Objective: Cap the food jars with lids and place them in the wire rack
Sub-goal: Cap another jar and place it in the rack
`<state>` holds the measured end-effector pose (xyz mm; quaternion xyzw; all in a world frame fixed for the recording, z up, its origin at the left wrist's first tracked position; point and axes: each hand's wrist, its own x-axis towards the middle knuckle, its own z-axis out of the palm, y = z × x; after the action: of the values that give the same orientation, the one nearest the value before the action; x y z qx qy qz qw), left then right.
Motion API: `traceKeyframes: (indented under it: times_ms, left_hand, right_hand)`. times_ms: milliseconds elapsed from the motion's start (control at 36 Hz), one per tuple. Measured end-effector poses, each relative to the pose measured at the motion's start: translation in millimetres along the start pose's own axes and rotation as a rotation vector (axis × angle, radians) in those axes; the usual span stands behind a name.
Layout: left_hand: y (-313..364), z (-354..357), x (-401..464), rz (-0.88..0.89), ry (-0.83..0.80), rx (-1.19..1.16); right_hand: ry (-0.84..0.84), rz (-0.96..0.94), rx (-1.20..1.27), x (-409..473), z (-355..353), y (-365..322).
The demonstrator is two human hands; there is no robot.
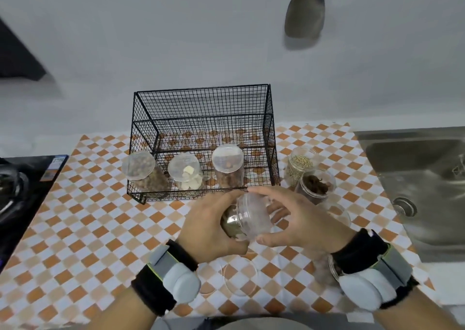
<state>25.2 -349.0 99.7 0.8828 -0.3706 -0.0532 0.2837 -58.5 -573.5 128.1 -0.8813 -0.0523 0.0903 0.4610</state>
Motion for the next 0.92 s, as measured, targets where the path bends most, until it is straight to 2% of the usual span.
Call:
traceKeyframes:
  times_ms: [250,500,556,611,667,722,917]
  left_hand:
    - [8.9,5.5,4.1,0.016,-0.014,0.060]
    - [6.6,2.2,-0.8,0.034,0.017,0.149]
    - [3.9,0.9,-4.0,0.028,0.014,0.133]
    - [1.6,-1.0,-5.9,0.022,0.028,0.107]
    - [-0.3,-3.0,-7.6,0.023,0.033,0.101]
    - [-0.3,-3.8,-7.2,0.012,0.029,0.094]
    - [-2.6,-6.7,-8.1,0.021,0.034,0.138]
  right_hand:
    - [0.009,0.101,-0.006,0.8,-4.2,-0.9]
    - [0.080,0.327,-0.015,14.5,11.6,-8.1]
    - [-0.013,0.312,0.008,16.2,10.1,-12.5]
    - [-0.110,0.221,0.033,16.2,6.7,-16.9]
    - [-0.124,0.119,-0.002,15.8,6.4,-18.0]
    - [-0.077,0.104,-0.042,16.1,6.6,-18.7]
    - [0.167,0.342,0.023,22.4,31.8,-24.6]
